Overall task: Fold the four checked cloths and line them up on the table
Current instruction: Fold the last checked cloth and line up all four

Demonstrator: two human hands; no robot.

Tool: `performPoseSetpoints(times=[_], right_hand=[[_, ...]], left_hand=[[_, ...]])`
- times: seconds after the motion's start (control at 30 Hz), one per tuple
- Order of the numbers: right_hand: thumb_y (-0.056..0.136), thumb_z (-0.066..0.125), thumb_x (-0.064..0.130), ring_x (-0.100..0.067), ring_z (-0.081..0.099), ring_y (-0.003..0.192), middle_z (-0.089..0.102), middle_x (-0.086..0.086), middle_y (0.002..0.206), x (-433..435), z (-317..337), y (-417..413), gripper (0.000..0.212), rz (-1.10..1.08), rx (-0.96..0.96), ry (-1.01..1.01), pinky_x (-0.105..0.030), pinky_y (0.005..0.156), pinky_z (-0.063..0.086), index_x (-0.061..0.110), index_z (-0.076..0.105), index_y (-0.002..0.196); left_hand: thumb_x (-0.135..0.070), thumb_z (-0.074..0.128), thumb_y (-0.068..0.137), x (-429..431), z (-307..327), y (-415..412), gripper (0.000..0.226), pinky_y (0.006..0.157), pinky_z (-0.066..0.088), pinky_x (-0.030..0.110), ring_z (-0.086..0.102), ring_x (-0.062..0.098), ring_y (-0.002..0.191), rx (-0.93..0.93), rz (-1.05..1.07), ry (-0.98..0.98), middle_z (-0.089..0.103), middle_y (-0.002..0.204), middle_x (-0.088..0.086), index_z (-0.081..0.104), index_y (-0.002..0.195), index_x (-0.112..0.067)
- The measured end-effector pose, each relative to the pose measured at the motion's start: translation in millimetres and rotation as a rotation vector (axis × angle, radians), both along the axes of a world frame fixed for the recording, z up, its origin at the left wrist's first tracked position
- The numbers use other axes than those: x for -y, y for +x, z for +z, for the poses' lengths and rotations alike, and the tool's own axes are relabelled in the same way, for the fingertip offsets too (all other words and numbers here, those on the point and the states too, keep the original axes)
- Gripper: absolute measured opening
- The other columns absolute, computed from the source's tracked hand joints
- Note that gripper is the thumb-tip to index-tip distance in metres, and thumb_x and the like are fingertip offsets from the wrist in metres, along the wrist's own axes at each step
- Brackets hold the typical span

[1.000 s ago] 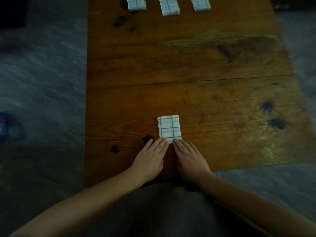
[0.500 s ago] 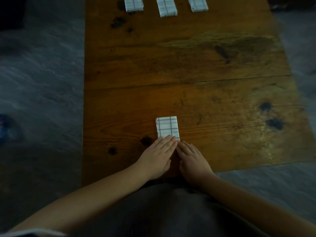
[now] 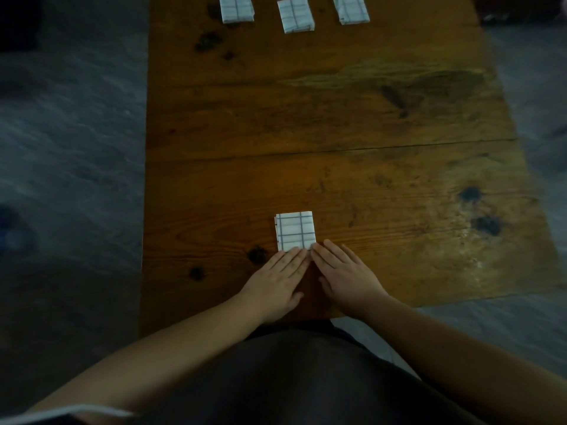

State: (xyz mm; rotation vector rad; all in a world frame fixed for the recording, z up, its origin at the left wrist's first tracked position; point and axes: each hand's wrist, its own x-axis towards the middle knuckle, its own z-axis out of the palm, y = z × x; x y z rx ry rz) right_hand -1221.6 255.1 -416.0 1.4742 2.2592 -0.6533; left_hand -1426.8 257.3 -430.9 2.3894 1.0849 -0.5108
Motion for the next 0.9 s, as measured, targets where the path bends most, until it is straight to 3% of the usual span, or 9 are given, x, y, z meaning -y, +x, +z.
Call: performPoseSetpoints(times=[0.1,0.23,0.43,0.7,0.9], right_hand=[[0.107,0.021,0.044,-0.008,-0.02,0.148,-0.002,0.006,0.17,-8.3,-4.2,-3.6,0.061,-0.016,0.023,0.025,-0.038,0.12,-0.012,0.024,0.0,0.161],[0.107,0.017,0.044,-0.014,-0.012,0.155,-0.002,0.004,0.171,-28.1,-6.7,-14.0,0.062,-0.035,0.03,0.044,-0.041,0.124,-0.005,0.022,0.0,0.162],[0.107,0.022,0.042,-0.017,-0.009,0.156,-0.007,0.004,0.171,-59.9,-11.6,-25.0,0.063,-0.159,0.029,0.024,-0.044,0.127,0.003,0.021,-0.001,0.162],[0.108,0.024,0.042,-0.012,-0.011,0.154,-0.003,0.004,0.17,-26.2,-1.4,-24.0,0.062,-0.203,-0.041,0.05,-0.034,0.121,-0.008,0.022,0.001,0.162],[0.107,0.023,0.042,-0.009,-0.016,0.151,-0.001,0.004,0.17,13.9,-2.3,-19.5,0.061,-0.131,-0.007,-0.039,-0.035,0.121,-0.01,0.022,0.004,0.161]], left_hand=[[-0.05,0.03,0.106,0.2,-0.2,0.6,0.076,0.124,-0.012,0.038,-0.021,0.017,0.153,0.008,0.007,-0.018,-0.018,0.168,0.004,-0.015,0.159,-0.019],[-0.05,0.032,0.106,-1.0,-1.6,0.5,0.075,0.126,-0.007,0.041,-0.017,0.018,0.154,0.025,0.008,-0.013,-0.011,0.169,0.005,-0.009,0.161,-0.018],[-0.049,0.033,0.105,-3.6,0.6,1.0,0.078,0.12,-0.015,0.036,-0.017,0.019,0.154,0.013,-0.009,-0.003,-0.013,0.169,0.005,-0.012,0.16,-0.018],[-0.049,0.034,0.105,-1.0,-3.2,-0.9,0.077,0.12,-0.016,0.037,-0.022,0.017,0.152,0.014,-0.016,0.018,-0.014,0.168,0.003,-0.01,0.16,-0.019],[-0.047,0.034,0.105,-1.0,-6.4,-1.2,0.076,0.126,-0.007,0.041,-0.021,0.017,0.153,0.018,0.0,-0.026,-0.017,0.168,0.003,-0.01,0.16,-0.019]])
